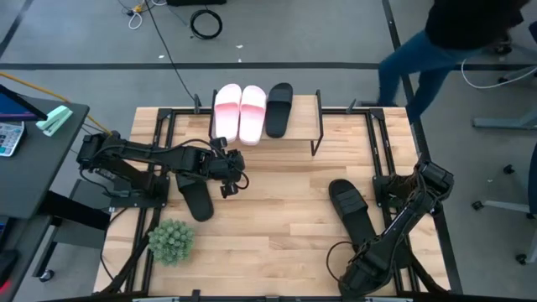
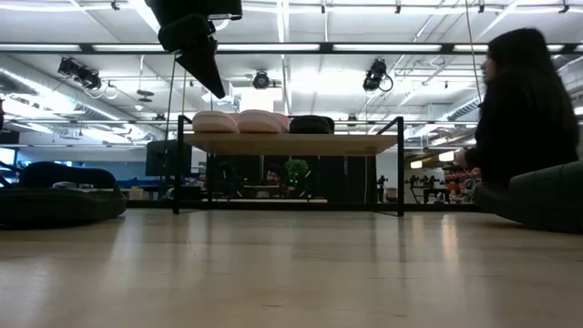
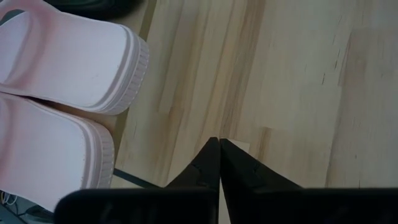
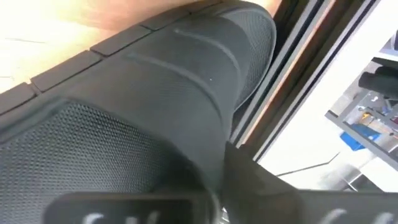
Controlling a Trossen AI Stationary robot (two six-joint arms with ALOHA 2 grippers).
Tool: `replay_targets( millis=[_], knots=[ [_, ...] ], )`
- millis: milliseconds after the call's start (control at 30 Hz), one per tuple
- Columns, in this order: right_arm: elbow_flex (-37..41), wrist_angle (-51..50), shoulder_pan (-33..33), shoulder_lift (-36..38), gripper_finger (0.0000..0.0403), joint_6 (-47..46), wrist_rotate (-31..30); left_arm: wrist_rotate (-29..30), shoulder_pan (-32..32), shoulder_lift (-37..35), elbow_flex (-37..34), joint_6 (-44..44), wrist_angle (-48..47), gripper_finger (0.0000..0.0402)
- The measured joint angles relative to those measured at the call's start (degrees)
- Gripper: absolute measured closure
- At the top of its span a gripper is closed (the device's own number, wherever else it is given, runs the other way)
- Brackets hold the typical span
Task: Pick and place slides into the shelf
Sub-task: Put the black slides on the shelf
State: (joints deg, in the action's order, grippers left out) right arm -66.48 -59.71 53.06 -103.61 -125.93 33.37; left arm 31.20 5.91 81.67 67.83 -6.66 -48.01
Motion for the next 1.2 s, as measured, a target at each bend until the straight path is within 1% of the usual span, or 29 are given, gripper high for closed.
replay_targets(
  millis=[67,133,200,267,333,400,467,533,600,667,700,767,933,1000,1100,1200],
  knots=[
    [-0.1,-0.1,0.0,0.0,0.039,0.4,-1.1,0.0,0.0,0.0,0.0,0.0,0.0,0.0394],
    [-0.7,-0.3,0.0,0.0,0.0388,1.3,-4.1,0.0,0.0,0.0,0.0,0.0,0.0,0.0396],
    [-2.0,-0.5,0.1,0.0,0.0382,1.4,-7.8,0.0,0.0,0.0,0.0,0.7,0.0,0.0395],
    [-4.0,-1.2,0.1,0.2,0.0385,1.4,-11.6,0.0,0.0,0.0,0.0,1.6,0.0,0.039],
    [-7.3,-3.0,0.1,0.2,0.0392,1.7,-17.8,0.0,0.0,0.0,0.0,1.8,0.1,0.0383],
    [-10.8,-5.5,0.1,0.3,0.0392,4.0,-26.7,0.0,0.0,0.0,0.0,1.9,0.1,0.0377],
    [-14.4,-7.7,-0.1,0.3,0.039,8.3,-39.0,0.0,0.0,0.0,0.0,2.0,0.1,0.0376],
    [-17.9,-9.7,-0.7,0.3,0.0389,16.5,-52.0,0.0,0.0,0.0,0.0,2.6,0.2,0.0378],
    [-20.4,-10.7,-1.7,0.4,0.0392,27.2,-63.9,0.0,0.0,0.0,0.0,3.2,0.2,0.0383],
    [-22.2,-11.4,-3.4,0.4,0.0393,37.8,-73.0,0.0,0.0,0.0,0.0,3.3,0.3,0.0389],
    [-23.0,-11.6,-4.5,0.4,0.0393,42.8,-76.3,0.0,0.0,0.0,0.0,3.3,0.4,0.0391],
    [-24.7,-11.5,-7.4,0.4,0.0393,51.9,-79.2,0.0,0.0,0.0,0.0,3.5,0.4,0.0394],
    [-27.8,-11.9,-15.9,0.4,0.0385,69.9,-79.5,0.0,0.0,-0.1,0.0,3.5,0.2,0.0388],
    [-28.7,-13.8,-19.1,0.6,0.0386,73.8,-79.9,0.0,0.0,-0.7,0.0,3.5,0.0,0.0382],
    [-29.1,-19.4,-24.3,1.3,0.0393,77.0,-81.0,0.0,0.0,-1.3,0.1,3.5,-0.4,0.0378],
    [-29.2,-22.8,-30.2,2.0,0.0393,84.9,-84.3,0.1,0.0,-2.6,0.1,3.5,-0.1,0.0383]
  ],
)
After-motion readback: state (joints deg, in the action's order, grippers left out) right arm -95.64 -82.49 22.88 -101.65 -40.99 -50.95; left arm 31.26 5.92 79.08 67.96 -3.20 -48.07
